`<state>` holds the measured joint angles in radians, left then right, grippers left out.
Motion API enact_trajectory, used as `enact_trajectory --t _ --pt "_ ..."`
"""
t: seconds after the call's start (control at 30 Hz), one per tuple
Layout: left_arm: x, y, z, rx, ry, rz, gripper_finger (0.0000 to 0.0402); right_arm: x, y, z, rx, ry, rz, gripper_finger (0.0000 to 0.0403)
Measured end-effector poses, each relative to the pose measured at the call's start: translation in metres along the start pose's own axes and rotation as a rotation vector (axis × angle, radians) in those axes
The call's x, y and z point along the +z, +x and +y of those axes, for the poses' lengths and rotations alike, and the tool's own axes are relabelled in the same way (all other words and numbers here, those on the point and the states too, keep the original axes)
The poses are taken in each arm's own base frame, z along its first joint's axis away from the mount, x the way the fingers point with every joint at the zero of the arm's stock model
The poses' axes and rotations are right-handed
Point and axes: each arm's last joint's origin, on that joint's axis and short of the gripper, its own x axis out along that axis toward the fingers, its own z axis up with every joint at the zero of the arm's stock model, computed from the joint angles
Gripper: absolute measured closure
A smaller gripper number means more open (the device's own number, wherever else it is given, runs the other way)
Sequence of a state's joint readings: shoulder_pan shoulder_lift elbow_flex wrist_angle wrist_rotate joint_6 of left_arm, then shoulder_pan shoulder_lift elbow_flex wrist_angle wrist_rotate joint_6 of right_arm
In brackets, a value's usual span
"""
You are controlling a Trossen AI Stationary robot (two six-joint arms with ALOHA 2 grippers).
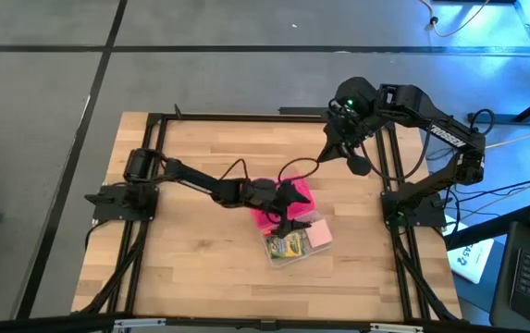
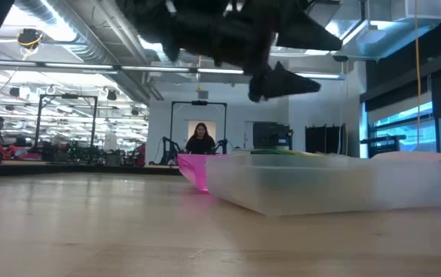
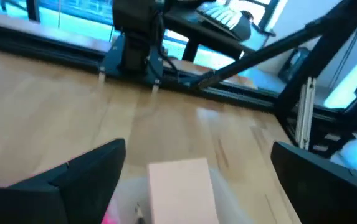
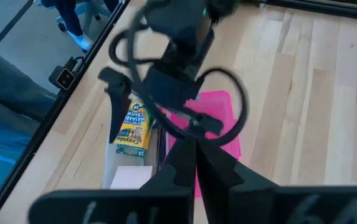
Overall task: Pack school essentials
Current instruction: Put the sticky note into the pink box
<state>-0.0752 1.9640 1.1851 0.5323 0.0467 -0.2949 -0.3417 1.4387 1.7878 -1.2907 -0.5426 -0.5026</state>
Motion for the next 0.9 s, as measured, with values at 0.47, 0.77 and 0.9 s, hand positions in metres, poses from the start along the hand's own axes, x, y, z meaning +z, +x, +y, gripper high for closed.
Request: enact_trajectory --t 0.47,0.77,0.9 --pt "0.062 -0.065 -0.01 0.183 0.16 0.361 0.0007 0.001 0.0 -0.001 -0.006 -0.007 -0.012 0.0387" --pt "0.08 -0.117 -0.033 0.329 0.144 0.411 0.0008 0.0 0.0 0.0 0.001 0.022 -0.006 0.0387" --pt "0.084 -0.134 -0.043 0.398 0.15 0.407 0.0008 -0.017 0.002 0.008 0.084 0.131 0.148 0.0387"
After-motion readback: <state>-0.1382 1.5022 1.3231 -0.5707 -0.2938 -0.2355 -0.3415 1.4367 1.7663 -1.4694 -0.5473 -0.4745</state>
